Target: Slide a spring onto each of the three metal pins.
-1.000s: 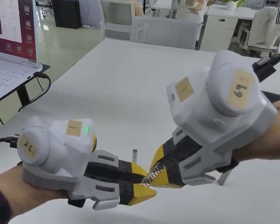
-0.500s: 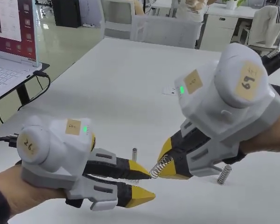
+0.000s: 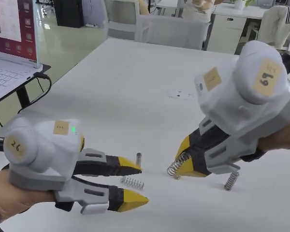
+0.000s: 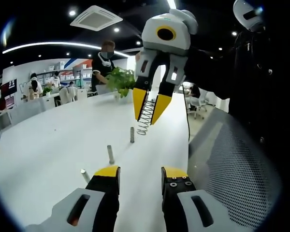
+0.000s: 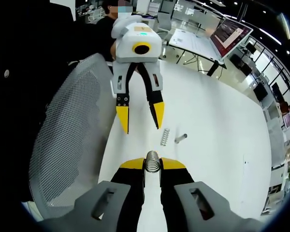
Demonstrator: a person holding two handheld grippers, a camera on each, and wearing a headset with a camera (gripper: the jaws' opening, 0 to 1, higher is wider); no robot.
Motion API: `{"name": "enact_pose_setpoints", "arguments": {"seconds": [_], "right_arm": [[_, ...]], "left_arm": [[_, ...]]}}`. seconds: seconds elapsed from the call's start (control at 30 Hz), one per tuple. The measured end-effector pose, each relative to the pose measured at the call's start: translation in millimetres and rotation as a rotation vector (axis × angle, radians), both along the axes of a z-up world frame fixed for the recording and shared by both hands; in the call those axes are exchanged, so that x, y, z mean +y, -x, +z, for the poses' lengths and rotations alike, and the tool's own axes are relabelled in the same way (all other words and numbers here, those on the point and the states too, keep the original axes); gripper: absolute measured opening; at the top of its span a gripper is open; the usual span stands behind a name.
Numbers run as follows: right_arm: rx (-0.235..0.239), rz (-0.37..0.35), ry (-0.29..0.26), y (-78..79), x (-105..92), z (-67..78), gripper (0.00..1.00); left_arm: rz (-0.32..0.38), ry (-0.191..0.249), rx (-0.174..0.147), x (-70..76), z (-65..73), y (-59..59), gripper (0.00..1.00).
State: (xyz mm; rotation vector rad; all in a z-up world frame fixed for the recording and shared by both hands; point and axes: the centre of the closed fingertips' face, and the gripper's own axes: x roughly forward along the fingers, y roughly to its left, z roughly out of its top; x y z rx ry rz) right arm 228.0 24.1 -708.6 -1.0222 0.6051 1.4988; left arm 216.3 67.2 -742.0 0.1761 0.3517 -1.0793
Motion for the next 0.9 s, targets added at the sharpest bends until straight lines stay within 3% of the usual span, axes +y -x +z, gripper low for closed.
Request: {"name": "enact_pose_setpoints", "arguments": {"seconds": [0.37,0.9], "right_arm": [[-0.017,-0.057,0.015,-24.0,-15.7,0.9,0.09],[-0.041,-0.122,0.088,-66.0,-28.3,-14.4,0.09]], "left_arm": [[0.085,0.015,0.012,18.6,-8.4,-7.0,0.37],[0.141,0.024,0.01,24.6,-13.2,-6.7,0.46]]}}
